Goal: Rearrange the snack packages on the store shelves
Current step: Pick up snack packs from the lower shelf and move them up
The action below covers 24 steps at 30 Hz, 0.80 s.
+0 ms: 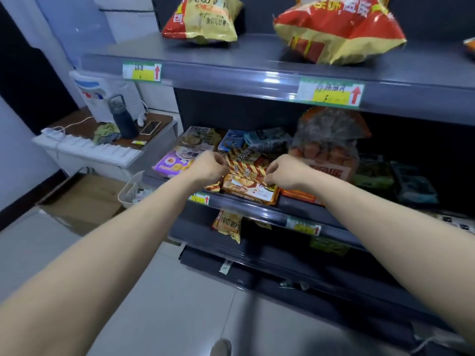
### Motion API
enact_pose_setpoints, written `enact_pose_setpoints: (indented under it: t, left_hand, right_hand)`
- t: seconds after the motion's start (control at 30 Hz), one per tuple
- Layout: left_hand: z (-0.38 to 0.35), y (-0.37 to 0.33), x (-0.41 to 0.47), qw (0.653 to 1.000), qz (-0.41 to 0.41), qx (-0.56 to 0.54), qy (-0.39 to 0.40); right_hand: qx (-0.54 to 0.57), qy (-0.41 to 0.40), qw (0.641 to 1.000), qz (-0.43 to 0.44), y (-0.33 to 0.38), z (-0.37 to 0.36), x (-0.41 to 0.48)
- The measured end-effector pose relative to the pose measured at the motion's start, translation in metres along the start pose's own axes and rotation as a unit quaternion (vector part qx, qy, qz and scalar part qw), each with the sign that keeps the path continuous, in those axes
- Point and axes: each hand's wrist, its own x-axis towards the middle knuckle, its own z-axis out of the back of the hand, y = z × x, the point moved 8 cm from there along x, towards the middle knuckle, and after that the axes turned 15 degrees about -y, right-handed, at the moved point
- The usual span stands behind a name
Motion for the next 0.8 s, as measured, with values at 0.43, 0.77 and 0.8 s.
enact_pose_setpoints:
  t: [0.43,0.77,0.8]
  left_hand:
    - [-0.084,0.061,0.085,0.988,-0.004,0.135,0.077]
    - [-0.125,0.064,0.091,0.983,0.049,0.126,0.124]
    - [-0.127,0.064,0.091,0.983,0.067,0.116,0.125]
  right_hand:
    - [0.036,0.004,0.976,-0.213,-0.063,-0.095,0.069]
    - [0.153,-0.044,0.916,-0.367,-0.073,-0.115,0.069]
    - [0.176,-0.041,0.906,-0.382,-0.072,-0.115,0.067]
